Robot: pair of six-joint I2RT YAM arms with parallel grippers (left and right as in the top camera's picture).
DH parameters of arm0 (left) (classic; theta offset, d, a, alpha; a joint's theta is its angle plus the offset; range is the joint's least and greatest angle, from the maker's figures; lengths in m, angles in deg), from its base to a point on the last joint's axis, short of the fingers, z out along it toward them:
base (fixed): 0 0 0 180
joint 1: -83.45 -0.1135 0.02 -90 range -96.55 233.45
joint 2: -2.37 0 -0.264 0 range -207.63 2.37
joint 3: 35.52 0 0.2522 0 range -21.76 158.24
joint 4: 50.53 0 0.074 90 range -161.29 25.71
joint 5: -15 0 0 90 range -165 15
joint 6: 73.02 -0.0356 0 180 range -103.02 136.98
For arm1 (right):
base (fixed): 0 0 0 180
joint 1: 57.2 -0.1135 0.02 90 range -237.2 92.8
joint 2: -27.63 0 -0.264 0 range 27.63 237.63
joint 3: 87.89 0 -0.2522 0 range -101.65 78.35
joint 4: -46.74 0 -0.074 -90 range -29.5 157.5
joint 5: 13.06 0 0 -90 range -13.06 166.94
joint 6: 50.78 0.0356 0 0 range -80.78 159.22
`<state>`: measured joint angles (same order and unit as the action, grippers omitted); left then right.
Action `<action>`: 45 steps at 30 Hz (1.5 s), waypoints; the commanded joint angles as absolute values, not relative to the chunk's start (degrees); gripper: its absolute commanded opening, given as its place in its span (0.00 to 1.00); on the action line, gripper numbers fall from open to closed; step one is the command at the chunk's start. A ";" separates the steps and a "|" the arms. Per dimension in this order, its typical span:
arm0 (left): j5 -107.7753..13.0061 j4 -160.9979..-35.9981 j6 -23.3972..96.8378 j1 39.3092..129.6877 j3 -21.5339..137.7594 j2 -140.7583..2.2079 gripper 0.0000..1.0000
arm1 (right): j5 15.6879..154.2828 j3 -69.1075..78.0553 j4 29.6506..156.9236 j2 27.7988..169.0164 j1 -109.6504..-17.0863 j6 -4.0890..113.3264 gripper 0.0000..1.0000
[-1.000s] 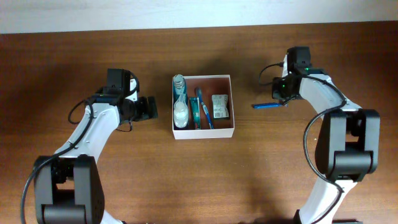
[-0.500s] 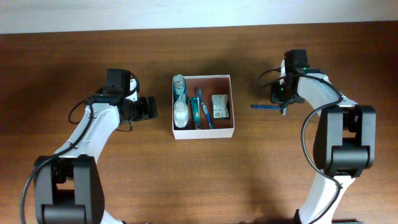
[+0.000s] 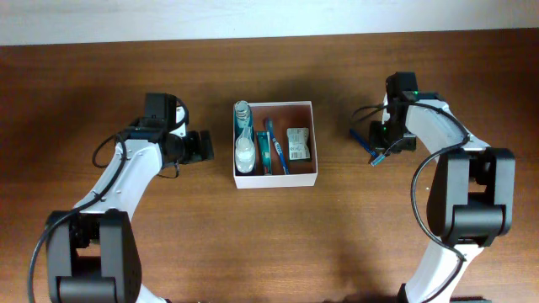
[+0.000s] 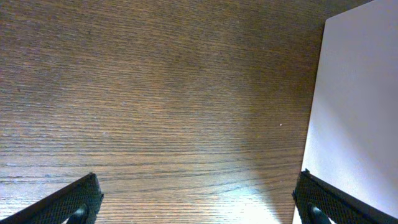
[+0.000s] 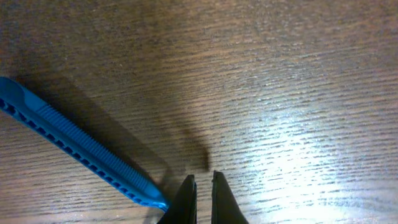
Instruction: Pack container
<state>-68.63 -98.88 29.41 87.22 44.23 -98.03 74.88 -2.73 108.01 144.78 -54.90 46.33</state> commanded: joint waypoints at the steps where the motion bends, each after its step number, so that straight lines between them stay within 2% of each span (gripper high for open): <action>1: -68.85 -98.81 29.52 87.04 44.58 -97.96 0.99 | 75.86 -2.23 109.08 142.59 -54.92 47.65 0.04; 7: -68.85 -98.81 29.52 87.04 44.58 -97.96 0.99 | 78.66 -2.23 109.80 142.59 -54.92 47.65 0.04; 11: -68.85 -98.81 29.54 87.04 44.58 -97.96 0.99 | 75.18 -2.68 107.77 142.59 -54.81 47.03 0.05; 15: -68.85 -98.81 29.52 87.04 44.58 -97.96 0.99 | 75.18 -5.11 106.15 142.59 -54.88 42.62 0.20; 17: -68.85 -98.81 29.52 87.04 44.58 -97.96 0.99 | 75.18 -6.64 105.87 142.59 -54.88 40.83 0.32; 18: -68.85 -98.81 29.52 87.04 44.58 -97.96 0.99 | 75.20 -7.97 105.91 142.59 -54.88 40.35 0.40; 19: -68.85 -98.81 29.52 87.04 44.61 -97.96 0.99 | 76.80 -10.12 106.17 142.57 -54.88 38.79 0.59; 20: -68.85 -98.81 29.52 87.04 44.58 -97.96 0.99 | 78.83 -11.30 106.52 142.50 -54.88 37.35 0.70; 21: -68.85 -98.81 29.52 87.04 44.58 -97.96 0.99 | 80.47 -12.17 106.98 142.53 -54.90 36.11 0.74; 24: -68.85 -98.81 29.52 87.04 44.58 -97.96 0.99 | 86.64 -13.59 108.14 142.53 -54.99 32.43 0.74; 25: -68.85 -98.81 29.52 87.04 44.58 -97.96 0.99 | 87.66 -13.26 108.16 142.66 -54.99 31.82 0.73; 26: -68.85 -98.81 29.52 87.04 44.58 -97.96 0.99 | 88.36 -12.08 107.83 142.92 -55.36 29.68 0.67; 29: -68.85 -98.81 29.52 87.04 44.58 -97.96 0.99 | 88.34 -9.68 107.07 143.71 -56.25 25.85 0.61; 31: -68.85 -98.81 29.52 87.04 44.58 -97.96 0.99 | 88.32 -8.13 106.32 144.36 -56.91 24.52 0.61; 33: -68.85 -98.81 29.52 87.04 44.61 -97.96 0.99 | 87.90 -6.95 105.34 144.93 -57.26 24.48 0.60; 37: -68.85 -98.81 29.52 87.04 44.58 -97.96 0.99 | 87.93 -5.20 104.18 146.18 -57.37 24.63 0.52; 42: -68.85 -98.81 29.52 87.04 44.61 -97.96 0.99 | 87.44 -3.06 102.78 147.01 -57.37 25.18 0.51; 45: -68.85 -98.81 29.52 87.04 44.58 -97.96 0.99 | 83.29 -0.35 100.20 147.07 -57.37 29.33 0.51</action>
<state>-68.63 -98.90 29.41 87.22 44.23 -98.03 86.66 -2.79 101.52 146.04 -57.26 26.01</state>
